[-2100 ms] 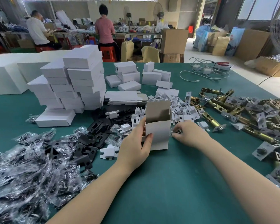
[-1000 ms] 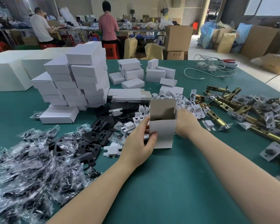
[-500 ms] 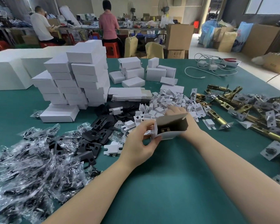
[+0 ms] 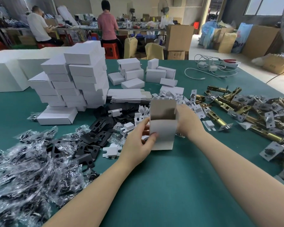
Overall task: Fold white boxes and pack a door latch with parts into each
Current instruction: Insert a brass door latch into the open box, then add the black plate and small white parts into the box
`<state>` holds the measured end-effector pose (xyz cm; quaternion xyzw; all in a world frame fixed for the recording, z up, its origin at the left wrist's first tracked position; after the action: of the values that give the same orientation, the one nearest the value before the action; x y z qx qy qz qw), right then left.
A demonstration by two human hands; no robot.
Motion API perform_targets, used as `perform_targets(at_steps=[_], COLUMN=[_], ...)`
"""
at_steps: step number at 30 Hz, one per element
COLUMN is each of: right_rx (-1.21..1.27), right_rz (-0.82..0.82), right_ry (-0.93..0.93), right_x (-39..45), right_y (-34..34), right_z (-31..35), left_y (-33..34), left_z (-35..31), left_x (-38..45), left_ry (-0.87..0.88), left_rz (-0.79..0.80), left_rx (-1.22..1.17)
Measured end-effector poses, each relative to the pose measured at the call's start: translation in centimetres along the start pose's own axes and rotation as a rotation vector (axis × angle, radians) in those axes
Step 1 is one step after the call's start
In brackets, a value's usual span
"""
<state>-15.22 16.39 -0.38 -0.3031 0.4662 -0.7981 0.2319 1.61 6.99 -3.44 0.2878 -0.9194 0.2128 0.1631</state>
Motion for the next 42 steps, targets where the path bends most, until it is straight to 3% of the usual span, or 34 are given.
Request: perform_targets(at_steps=[6,9,11,13,15,19,23,29,33,36,39,42], right_rx=[0.688,1.011,1.106,1.053,0.846,0.389,0.325,0.129,0.217,0.485,0.760,0.768], right_rz=[-0.364,-0.558,-0.507,-0.332,-0.216,-0.249,-0.342,-0.302,-0.425,-0.518,-0.382,-0.149], right_ry=[0.262,0.101,-0.121,-0.285,-0.333,-0.351,-0.365,-0.378,-0.307,-0.201,0.011,0.070], right_x=[-2.4,-4.4,-5.9,-6.8,-7.0,-6.7,-6.5,-6.4,-6.9,-7.3,-8.1,-8.3], right_y=[-3.3,-6.9,-8.8,-9.3,-8.8,-7.9,-8.0,-7.5,-6.2,-4.6,-0.9,2.4], right_z=[-1.1,0.9,2.8,4.3,4.8,4.8,4.7,5.2,5.1,4.5,3.5,2.5], left_y=[0.0,0.0,0.0,0.1,0.1,0.1,0.1,0.2,0.2,0.3,0.1,-0.4], left_z=[0.5,0.4,0.4,0.4,0.4,0.4,0.6,0.9,0.9,1.1,0.9,-0.4], left_x=[0.1,0.0,0.1,0.1,0.1,0.0,-0.1,0.0,0.0,0.0,-0.3,-0.6], left_ry=[-0.053,-0.057,-0.054,-0.047,-0.041,-0.047,-0.039,-0.039,-0.047,-0.044,-0.018,0.061], left_rz=[-0.006,0.007,0.019,0.034,0.048,0.057,0.060,0.059,0.063,0.068,0.033,-0.087], left_rx=[-0.049,-0.070,-0.047,-0.020,-0.011,-0.015,-0.014,-0.048,-0.071,-0.074,-0.002,0.073])
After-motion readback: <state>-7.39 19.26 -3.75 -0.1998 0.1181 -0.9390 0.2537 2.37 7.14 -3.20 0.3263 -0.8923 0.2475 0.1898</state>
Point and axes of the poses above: each hand's wrist, its own x-axis towards the middle knuckle, its own y-axis out of the palm, z = x × y, the point moved 5 cm from there along x, towards the middle knuckle, and after that the axes turned 1 degree about y, right-handed, at the moved point
